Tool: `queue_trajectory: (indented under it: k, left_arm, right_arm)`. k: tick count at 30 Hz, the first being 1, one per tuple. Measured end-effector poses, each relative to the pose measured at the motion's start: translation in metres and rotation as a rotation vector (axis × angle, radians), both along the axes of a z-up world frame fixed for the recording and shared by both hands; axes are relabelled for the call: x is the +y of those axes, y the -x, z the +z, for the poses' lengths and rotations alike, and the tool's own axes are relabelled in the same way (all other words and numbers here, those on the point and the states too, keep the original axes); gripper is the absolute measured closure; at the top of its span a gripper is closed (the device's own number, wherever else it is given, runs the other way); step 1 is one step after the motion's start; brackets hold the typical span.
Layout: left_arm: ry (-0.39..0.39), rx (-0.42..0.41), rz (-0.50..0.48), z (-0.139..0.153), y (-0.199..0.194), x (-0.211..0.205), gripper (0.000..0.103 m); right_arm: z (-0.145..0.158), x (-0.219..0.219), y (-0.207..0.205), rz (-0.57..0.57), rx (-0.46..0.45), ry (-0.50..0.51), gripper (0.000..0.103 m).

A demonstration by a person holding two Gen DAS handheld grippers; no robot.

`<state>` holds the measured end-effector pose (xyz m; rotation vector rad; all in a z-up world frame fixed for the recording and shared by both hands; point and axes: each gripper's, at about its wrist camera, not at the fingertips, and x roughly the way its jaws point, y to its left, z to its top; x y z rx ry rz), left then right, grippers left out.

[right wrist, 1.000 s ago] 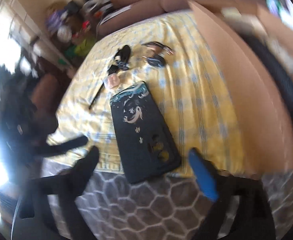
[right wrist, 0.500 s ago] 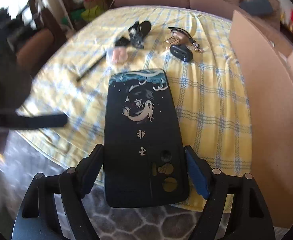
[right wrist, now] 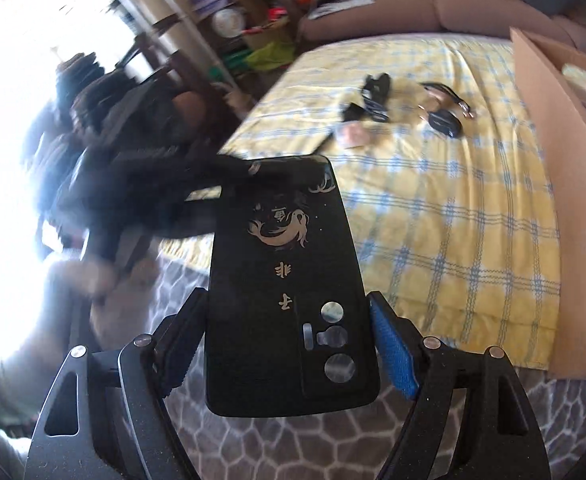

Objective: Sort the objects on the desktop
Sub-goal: 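Carry the phone case over the cardboard box with the right gripper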

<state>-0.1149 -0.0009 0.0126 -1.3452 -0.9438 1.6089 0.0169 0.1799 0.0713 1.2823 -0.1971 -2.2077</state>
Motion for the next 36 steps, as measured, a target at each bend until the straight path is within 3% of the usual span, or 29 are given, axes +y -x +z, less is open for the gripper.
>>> queue_trajectory:
  k: [5, 11, 17, 20, 27, 31, 36]
  left_arm:
    - [-0.055, 0.022, -0.080, 0.029, 0.006, 0.030, 0.095]
    - [-0.011, 0.122, -0.201, 0.088, 0.032, 0.119, 0.095]
    - [-0.005, 0.213, -0.267, 0.138, 0.078, 0.220, 0.091]
    - [-0.008, 0.244, -0.295, 0.147, 0.099, 0.261, 0.090]
    - [-0.002, 0.243, -0.288, 0.122, 0.150, 0.313, 0.086]
    - [0.046, 0.187, -0.275, 0.084, 0.178, 0.324, 0.084]
    - [0.107, 0.135, -0.246, 0.050, 0.193, 0.324, 0.084]
  right_arm:
    - [0.025, 0.010, -0.010, 0.020, 0.050, -0.053, 0.023]
    - [0.073, 0.051, -0.004, 0.036, 0.156, -0.246, 0.023]
    - [0.109, 0.117, 0.044, -0.009, 0.191, -0.437, 0.023]
    - [0.114, 0.154, 0.076, -0.009, 0.204, -0.522, 0.023]
    - [0.095, 0.199, 0.166, 0.105, 0.214, -0.818, 0.023]
    - [0.055, 0.212, 0.209, 0.182, 0.215, -0.971, 0.023]
    - [0.007, 0.220, 0.238, 0.305, 0.230, -1.092, 0.023]
